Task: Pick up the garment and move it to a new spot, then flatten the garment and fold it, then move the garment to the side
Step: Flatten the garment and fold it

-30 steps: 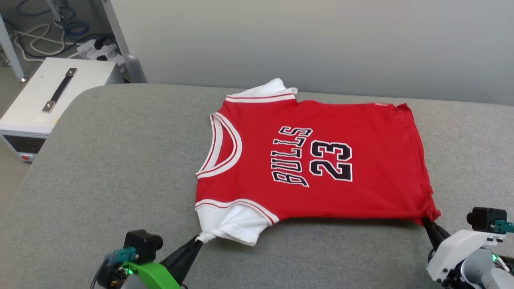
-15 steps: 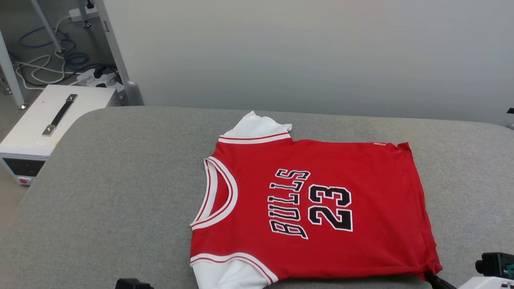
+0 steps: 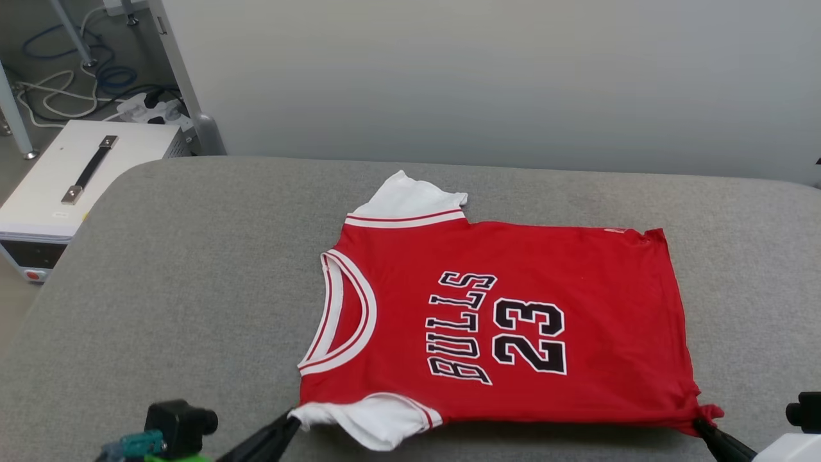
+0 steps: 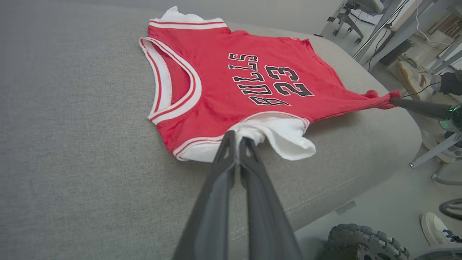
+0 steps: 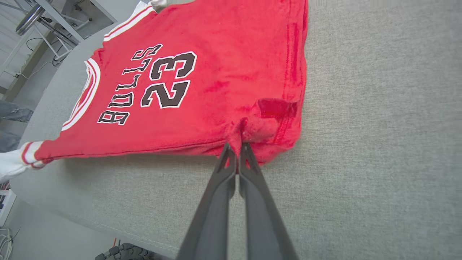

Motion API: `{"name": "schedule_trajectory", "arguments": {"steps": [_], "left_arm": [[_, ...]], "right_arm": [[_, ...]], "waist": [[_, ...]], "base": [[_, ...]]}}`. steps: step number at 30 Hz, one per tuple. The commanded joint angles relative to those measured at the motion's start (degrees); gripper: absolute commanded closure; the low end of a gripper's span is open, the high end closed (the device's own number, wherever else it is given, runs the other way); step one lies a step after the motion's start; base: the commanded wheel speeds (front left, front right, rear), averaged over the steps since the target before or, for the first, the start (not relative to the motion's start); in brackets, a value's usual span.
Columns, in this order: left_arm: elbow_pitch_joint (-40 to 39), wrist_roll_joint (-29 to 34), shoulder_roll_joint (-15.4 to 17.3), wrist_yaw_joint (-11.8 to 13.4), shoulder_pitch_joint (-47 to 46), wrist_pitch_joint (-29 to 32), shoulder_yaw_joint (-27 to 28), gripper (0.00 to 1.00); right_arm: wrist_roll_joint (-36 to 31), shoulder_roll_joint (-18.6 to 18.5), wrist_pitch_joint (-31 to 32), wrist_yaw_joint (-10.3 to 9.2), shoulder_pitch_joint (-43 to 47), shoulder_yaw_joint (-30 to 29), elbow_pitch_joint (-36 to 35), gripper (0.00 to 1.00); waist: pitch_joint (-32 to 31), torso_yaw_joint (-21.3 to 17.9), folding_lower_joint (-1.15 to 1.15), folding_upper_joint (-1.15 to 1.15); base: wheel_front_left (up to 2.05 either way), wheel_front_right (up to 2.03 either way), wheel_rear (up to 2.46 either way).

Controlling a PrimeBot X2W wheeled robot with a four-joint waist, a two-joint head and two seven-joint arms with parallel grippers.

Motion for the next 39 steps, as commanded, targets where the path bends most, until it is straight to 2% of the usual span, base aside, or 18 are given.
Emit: {"name": "schedule_trajectory", "arguments": {"steps": [1,8,15,24,25,32,33,34,35,36,39], "left_arm": [[0.6,0.9,0.0,-0.2,-2.8,-0.2,0.8,1.00],[4.4,2.1,-2.5,-1.4,-11.8,0.8,2.0,1.00],[11.3,3.0,-6.0,-3.3,-21.0,1.8,1.5,1.00],[20.1,4.3,-8.2,-4.6,-28.9,2.3,0.0,1.00],[23.4,4.0,-9.9,-4.9,-30.9,1.4,-0.8,1.00],[30.1,4.0,-13.5,-5.2,-34.4,-0.4,-3.7,1.00],[31.2,3.9,-14.1,-5.2,-34.8,-0.6,-4.3,0.62],[32.5,4.0,-14.6,-5.2,-35.2,-0.9,-4.7,0.00],[33.5,4.2,-15.0,-5.2,-35.5,-1.2,-5.1,0.00],[34.5,4.2,-15.4,-5.2,-35.7,-1.6,-5.3,0.00],[37.8,4.5,-16.5,-5.2,-36.0,-4.0,-5.7,0.00]], "right_arm": [[-0.9,0.6,0.8,-0.05,-1.2,-0.7,-0.9,1.00],[-3.8,2.1,3.9,-0.05,-7.4,-2.2,-2.4,1.00],[-7.7,3.3,6.0,-0.05,-13.6,-3.1,-1.1,1.00],[-11.0,4.8,7.3,-0.05,-19.7,-3.1,1.3,1.00],[-11.8,5.3,7.2,-0.05,-21.4,-3.1,2.8,1.00],[-12.8,5.7,7.2,-0.05,-23.4,-2.2,6.1,1.00],[-12.9,5.9,7.1,-0.05,-23.6,-2.4,6.7,1.00],[-13.3,6.1,7.0,-0.05,-23.7,-2.5,7.4,1.00],[-13.7,6.2,6.7,-0.05,-23.9,-2.5,7.9,0.55],[-14.0,6.4,6.5,-0.05,-23.9,-2.5,8.3,0.00],[-14.3,6.8,5.5,-0.05,-24.1,-1.7,9.1,0.00]], "waist": [[1.5,-0.1,0.01,0.00],[7.2,-0.7,0.01,0.00],[12.6,-1.0,0.01,0.00],[17.4,-1.5,0.01,0.00],[18.5,-1.5,0.01,0.00],[19.1,-1.5,0.01,0.00],[18.9,-1.4,0.01,0.00],[18.7,-1.4,0.01,0.00],[18.5,-1.4,0.01,0.00],[18.2,-1.4,0.01,0.00],[16.5,-1.6,0.01,0.00]], "base": [[0.00,0.00,0.00],[0.00,0.00,0.00],[0.00,0.00,0.00],[0.00,0.00,0.00],[0.00,0.00,0.00],[0.00,0.00,0.00],[0.00,0.00,0.00],[0.00,0.00,0.00],[0.00,0.00,0.00],[0.00,0.00,0.00],[0.00,0.00,0.00]]}}
